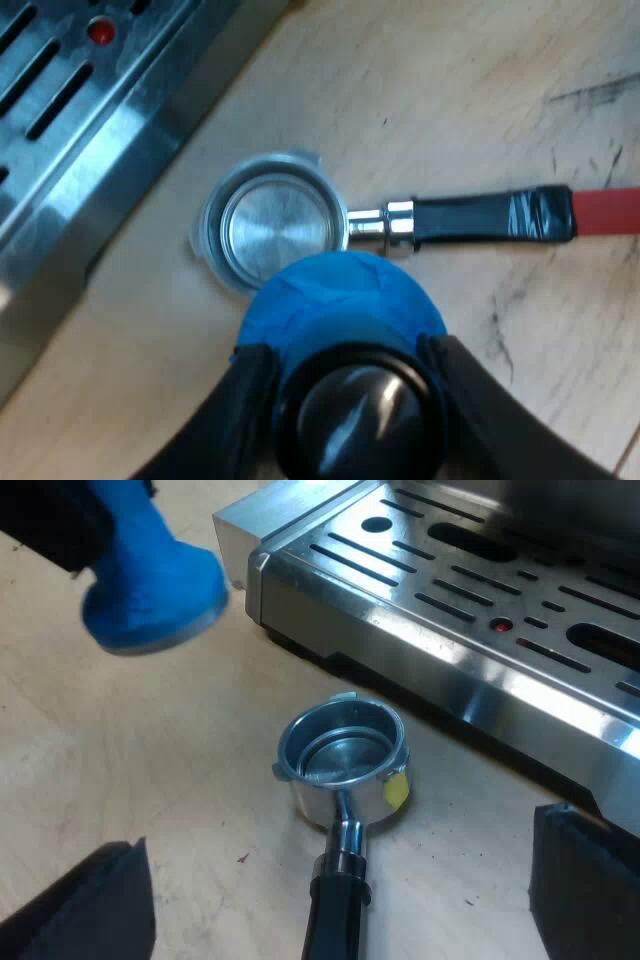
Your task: Grind coffee beans and then tamp
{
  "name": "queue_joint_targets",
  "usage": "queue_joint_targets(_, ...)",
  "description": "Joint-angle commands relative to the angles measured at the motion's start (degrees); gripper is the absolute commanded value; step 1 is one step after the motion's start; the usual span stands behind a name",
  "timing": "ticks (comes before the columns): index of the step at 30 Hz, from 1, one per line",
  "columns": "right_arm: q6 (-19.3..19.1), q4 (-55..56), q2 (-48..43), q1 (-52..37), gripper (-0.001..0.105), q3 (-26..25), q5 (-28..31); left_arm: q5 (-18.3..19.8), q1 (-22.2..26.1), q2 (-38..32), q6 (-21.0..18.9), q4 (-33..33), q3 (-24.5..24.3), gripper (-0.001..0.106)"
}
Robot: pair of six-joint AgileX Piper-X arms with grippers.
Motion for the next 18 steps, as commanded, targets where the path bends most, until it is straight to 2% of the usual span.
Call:
queue_joint_targets(1,-0.4,-0.6,-0.4,-0.1,0.077,-0.1,0.3,-0.1,-0.2,2.2,0.3,-2.7,-1.7,0.0)
queue_joint_targets(18,0.2,-0.6,-0.4,-0.1,0.077,-0.1,0.3,0.2,-0.2,12.9,1.7,-6.9,-2.5,0.0)
